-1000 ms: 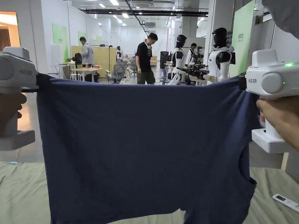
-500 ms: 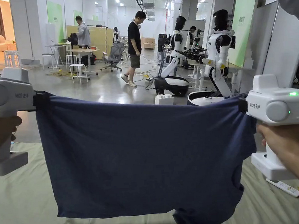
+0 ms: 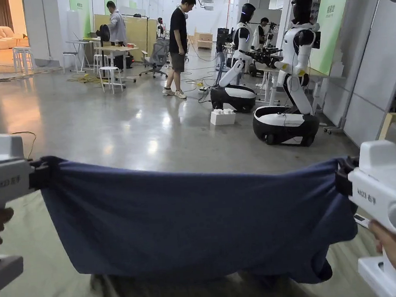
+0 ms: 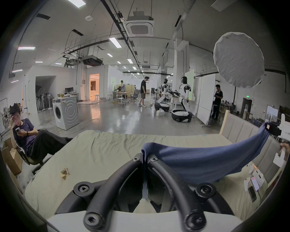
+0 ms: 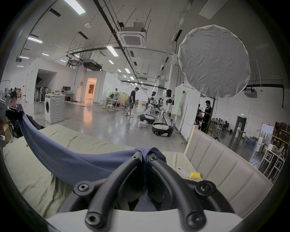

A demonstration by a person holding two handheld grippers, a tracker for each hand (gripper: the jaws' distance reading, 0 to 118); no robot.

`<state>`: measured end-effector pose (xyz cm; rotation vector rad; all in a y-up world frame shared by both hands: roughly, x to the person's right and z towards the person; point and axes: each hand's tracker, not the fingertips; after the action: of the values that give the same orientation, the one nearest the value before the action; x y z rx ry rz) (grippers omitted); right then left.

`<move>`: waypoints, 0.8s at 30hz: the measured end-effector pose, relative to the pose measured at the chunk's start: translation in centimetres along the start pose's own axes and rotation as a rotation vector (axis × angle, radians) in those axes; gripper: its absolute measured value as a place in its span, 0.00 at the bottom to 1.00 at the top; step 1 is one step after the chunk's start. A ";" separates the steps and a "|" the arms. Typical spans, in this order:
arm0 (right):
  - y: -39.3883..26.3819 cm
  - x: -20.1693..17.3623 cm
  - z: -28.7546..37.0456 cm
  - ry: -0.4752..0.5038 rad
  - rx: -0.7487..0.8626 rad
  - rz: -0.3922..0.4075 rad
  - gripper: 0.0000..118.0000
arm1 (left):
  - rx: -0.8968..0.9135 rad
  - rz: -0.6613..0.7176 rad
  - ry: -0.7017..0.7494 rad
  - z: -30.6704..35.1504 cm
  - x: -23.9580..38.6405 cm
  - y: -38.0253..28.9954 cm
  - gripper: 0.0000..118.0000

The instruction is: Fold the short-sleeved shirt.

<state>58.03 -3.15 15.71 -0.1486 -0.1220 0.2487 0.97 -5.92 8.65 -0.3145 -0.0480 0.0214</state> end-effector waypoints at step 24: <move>-23.7 -4.9 16.5 0.134 -0.569 0.028 0.04 | -0.469 0.023 0.052 12.9 0.1 -25.6 0.04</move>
<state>56.62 -24.92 35.28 -0.7313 -0.0547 0.2259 0.72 -26.24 28.85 -0.7844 0.0032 0.0250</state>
